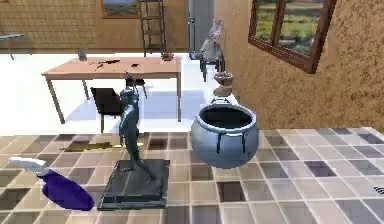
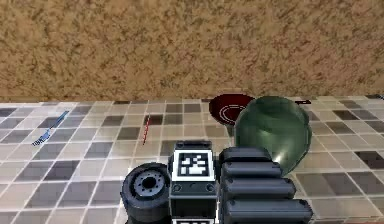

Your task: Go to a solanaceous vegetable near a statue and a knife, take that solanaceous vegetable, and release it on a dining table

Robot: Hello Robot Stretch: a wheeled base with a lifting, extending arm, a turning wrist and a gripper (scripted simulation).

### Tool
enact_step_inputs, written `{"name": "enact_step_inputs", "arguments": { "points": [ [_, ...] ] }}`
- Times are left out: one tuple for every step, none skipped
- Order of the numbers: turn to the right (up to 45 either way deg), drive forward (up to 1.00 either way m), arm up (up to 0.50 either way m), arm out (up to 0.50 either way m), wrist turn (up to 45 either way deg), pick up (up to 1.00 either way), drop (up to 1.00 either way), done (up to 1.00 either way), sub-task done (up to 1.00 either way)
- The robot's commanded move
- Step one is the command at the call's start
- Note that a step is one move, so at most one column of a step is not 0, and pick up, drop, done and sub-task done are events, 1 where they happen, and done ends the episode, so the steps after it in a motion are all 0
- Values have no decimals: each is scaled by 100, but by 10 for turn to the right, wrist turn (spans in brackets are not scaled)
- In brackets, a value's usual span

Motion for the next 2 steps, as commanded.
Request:
{"name": "enact_step_inputs", "arguments": {
  "points": [
    [-450,0,0,0,0,0,0,0,0],
    [-450,0,0,0,0,0,0,0,0]
  ]
}}
